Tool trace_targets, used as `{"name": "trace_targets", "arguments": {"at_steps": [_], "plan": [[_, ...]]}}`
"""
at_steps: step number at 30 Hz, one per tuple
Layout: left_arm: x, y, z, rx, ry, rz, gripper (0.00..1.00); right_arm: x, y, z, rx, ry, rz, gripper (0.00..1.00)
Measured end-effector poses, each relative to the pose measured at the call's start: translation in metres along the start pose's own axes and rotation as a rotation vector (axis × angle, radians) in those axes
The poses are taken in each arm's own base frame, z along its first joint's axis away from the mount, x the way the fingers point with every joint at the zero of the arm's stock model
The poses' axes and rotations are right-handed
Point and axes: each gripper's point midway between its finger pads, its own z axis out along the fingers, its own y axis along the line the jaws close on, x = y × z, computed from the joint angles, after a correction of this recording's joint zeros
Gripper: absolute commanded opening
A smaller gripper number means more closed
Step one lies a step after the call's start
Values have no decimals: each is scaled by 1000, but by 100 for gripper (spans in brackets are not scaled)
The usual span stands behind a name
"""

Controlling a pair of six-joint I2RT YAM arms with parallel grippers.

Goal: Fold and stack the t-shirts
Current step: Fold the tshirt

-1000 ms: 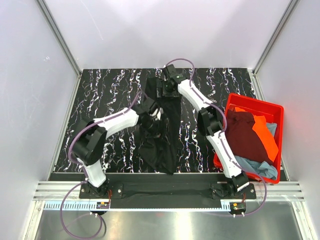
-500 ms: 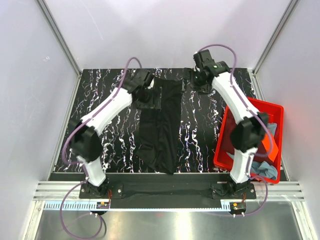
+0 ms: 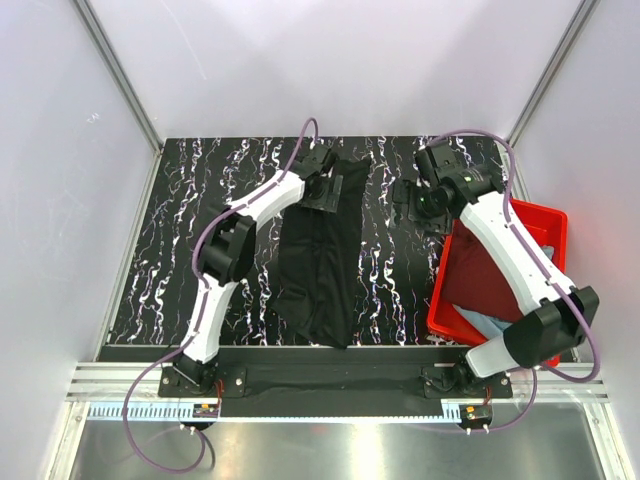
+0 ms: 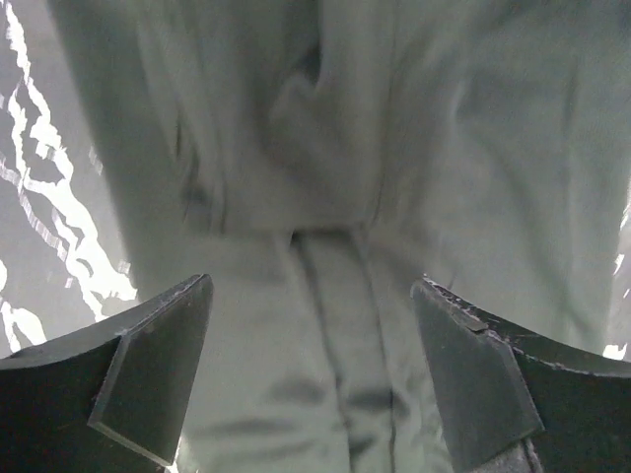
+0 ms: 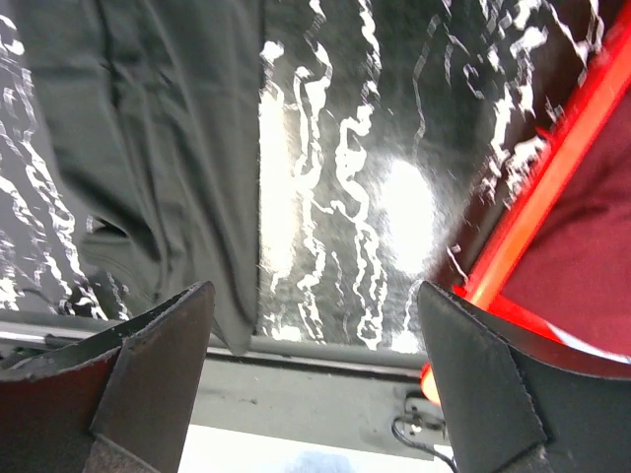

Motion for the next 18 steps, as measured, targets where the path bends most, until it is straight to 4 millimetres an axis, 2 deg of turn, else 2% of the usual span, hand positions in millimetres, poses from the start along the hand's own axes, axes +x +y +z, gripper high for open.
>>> {"name": "trace_targets", "arguments": {"at_steps": [5,9,10,13,18], "plan": [[-22,-7,18,23,-82,-24,85,20,-11,0,27,39,24,91],[-34,-11,51,43,-90,-75,86,26,-13,1,36,56,37,91],[-34,-7,59,42,-85,-88,86,26,-13,1,36,57,40,91],[-56,0,65,113,-111,-184,85,26,-12,1,35,57,52,91],[-89,32,76,247,-154,-346,86,28,-10,3,32,65,77,91]]}}
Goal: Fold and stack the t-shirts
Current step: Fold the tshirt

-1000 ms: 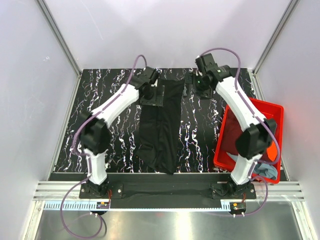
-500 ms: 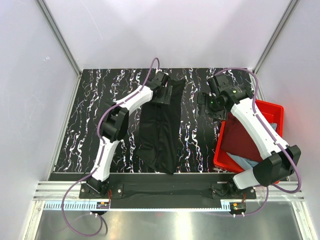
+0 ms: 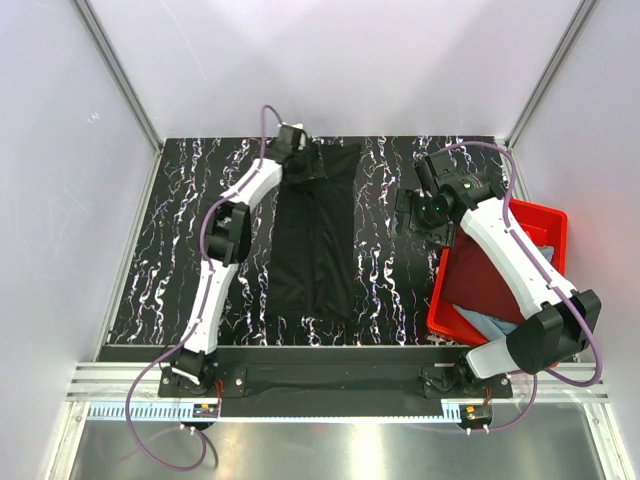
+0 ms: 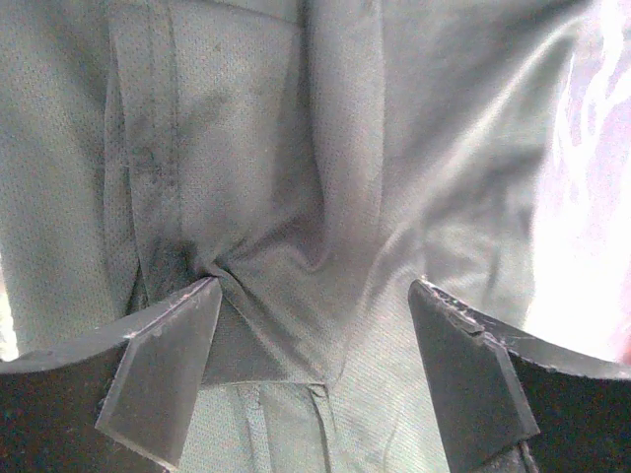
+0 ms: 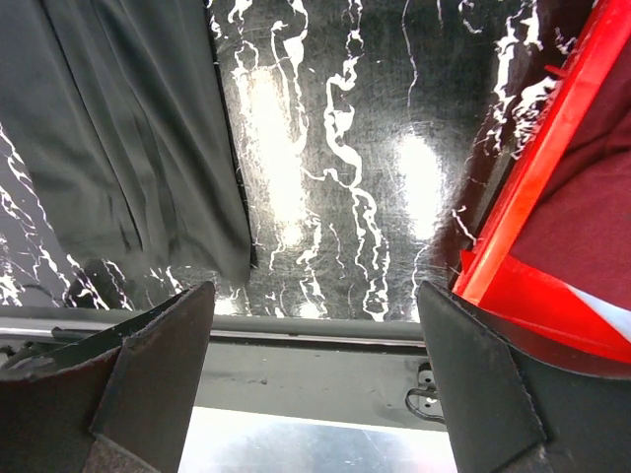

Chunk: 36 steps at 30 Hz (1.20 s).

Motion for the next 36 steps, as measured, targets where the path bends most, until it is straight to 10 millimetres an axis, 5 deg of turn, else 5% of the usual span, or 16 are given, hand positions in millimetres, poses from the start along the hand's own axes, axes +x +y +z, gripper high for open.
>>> {"name": "trace_targets", "arguments": {"at_steps": [1,5,11,14,18,22,24,26,27,33,36], "plan": [[-7,3,1,19,-8,-19,87,1,1,2,-3,5,5,99],[-30,16,3,91,-31,-98,93,5,5,13,-12,41,18,100],[-3,2,-25,132,62,-116,97,15,18,39,-81,103,25,100],[11,-15,-62,139,115,-96,97,28,29,53,-155,141,37,100],[12,-42,-137,168,101,-43,95,44,56,62,-291,183,24,100],[2,-51,-226,154,16,13,91,57,99,67,-440,213,-19,74],[2,-43,-264,114,-35,32,88,63,117,76,-490,243,-33,49],[21,-27,-292,66,-42,38,84,71,127,93,-501,280,-33,22],[35,-17,-302,42,-30,36,83,73,129,100,-497,295,-30,16],[152,43,-328,-81,143,-20,76,86,129,147,-452,373,15,9],[188,58,-332,-113,206,-55,75,94,128,164,-431,409,18,7]]}}
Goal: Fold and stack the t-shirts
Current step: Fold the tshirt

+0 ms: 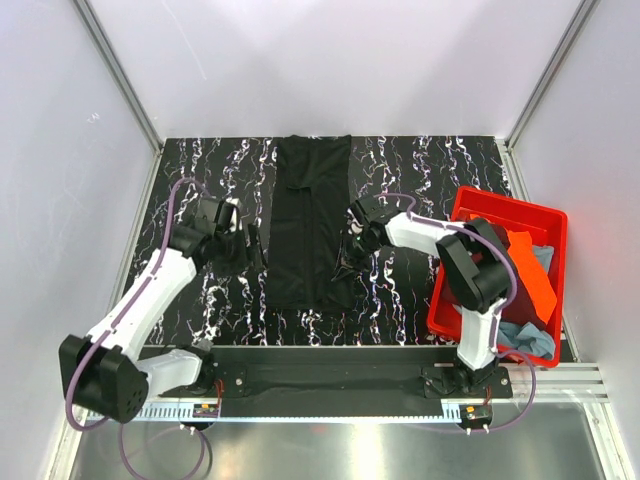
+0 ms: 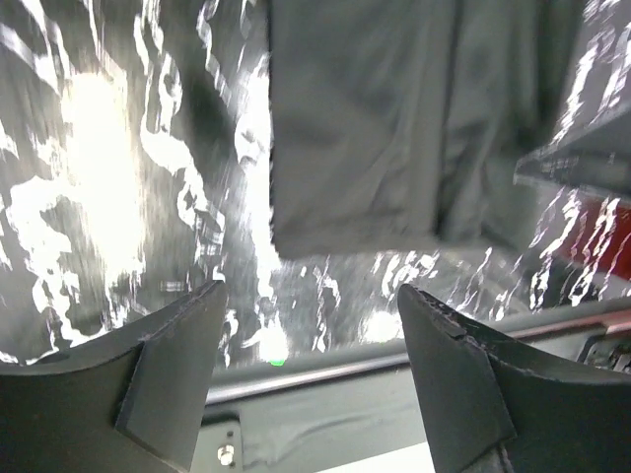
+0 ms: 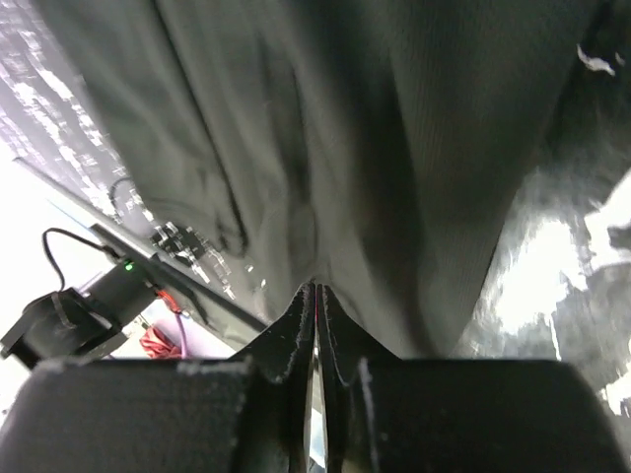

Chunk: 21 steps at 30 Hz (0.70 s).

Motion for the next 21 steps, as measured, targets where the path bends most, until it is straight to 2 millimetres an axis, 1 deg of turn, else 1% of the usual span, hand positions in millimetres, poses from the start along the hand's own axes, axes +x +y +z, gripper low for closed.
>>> {"name": "trace_targets", "arguments": {"at_steps": [1,3,6,9,14,21], "plan": [[9,4,0,-5,13,-10,75,1,-2,6,6,11,1,7],[18,8,-2,-5,13,-27,75,3,-4,16,14,28,-1,6],[23,9,-8,5,-5,-39,74,8,-3,27,16,48,-15,6],[26,10,-10,10,-16,-47,74,17,4,33,10,70,-36,5],[41,18,-1,-13,24,-63,74,25,21,43,-16,86,-72,5],[41,19,1,-15,27,-63,75,35,32,48,-22,99,-104,6]]}}
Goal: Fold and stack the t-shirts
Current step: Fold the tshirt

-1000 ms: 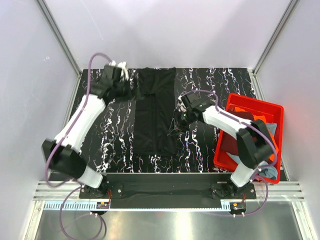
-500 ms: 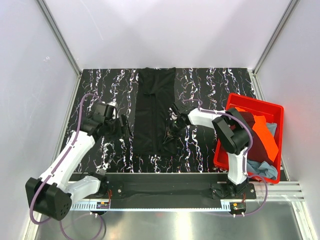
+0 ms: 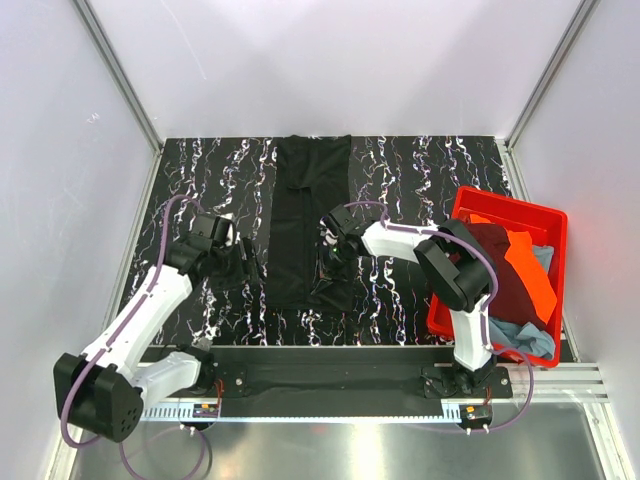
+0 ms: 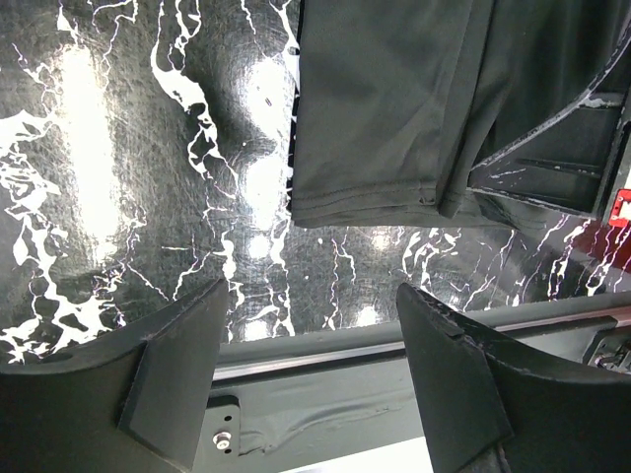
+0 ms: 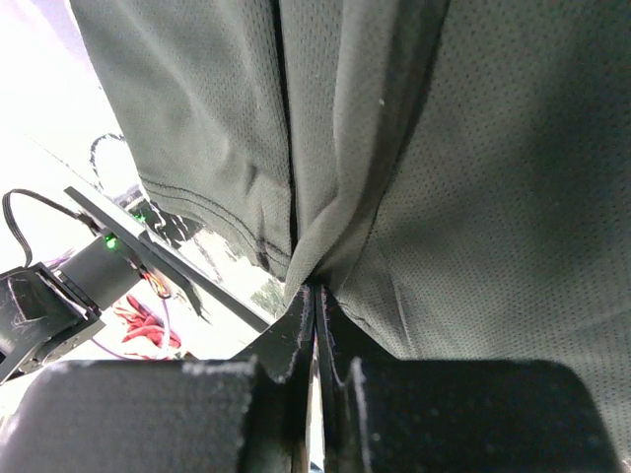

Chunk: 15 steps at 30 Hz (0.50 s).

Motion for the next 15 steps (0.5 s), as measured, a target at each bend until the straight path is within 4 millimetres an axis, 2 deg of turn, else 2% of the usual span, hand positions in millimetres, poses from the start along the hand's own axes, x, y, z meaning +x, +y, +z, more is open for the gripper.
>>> {"name": "trace_targets", "arguments": {"at_steps": [2,5,8,9,13,15], "plan": [[0,0,2,-2,4,0,76,-1,0,0,1,-4,-2,7],[3,3,12,-12,27,-3,79,-2,-2,1,9,-9,-2,13],[11,8,28,-37,91,-13,79,0,-8,4,25,-4,-2,28],[15,10,36,-49,122,-21,78,2,-9,6,23,7,1,39],[20,12,56,-71,186,-50,74,2,-1,0,-3,0,-32,69],[21,12,68,-78,207,-64,68,3,0,-8,9,-15,-61,75]]}}
